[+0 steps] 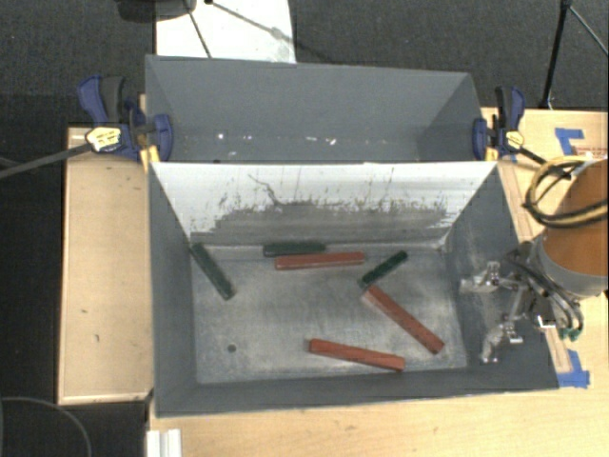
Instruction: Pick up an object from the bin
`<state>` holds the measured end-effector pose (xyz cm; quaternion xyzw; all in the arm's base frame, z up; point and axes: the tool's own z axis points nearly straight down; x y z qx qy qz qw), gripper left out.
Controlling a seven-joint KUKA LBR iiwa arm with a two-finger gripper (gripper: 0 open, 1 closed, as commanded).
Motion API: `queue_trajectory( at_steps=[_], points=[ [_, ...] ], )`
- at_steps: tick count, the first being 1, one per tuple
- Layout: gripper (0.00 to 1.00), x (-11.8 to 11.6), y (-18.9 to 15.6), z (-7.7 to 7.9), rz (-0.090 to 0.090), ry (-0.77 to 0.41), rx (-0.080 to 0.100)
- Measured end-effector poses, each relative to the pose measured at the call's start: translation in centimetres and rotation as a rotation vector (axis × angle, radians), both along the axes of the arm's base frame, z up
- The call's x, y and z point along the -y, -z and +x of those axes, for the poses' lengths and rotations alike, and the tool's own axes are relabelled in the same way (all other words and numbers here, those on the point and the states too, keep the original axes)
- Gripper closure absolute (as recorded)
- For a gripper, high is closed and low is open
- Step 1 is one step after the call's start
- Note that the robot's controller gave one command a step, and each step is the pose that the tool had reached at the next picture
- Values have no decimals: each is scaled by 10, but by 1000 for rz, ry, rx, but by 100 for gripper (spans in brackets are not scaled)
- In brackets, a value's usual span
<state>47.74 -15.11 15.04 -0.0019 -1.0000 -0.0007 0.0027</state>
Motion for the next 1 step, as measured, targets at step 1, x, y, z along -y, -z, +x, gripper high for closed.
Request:
queue_trajectory(
  at_steps=[1],
  points=[
    [0,0,-4,2,-2,-6,8]
  ],
)
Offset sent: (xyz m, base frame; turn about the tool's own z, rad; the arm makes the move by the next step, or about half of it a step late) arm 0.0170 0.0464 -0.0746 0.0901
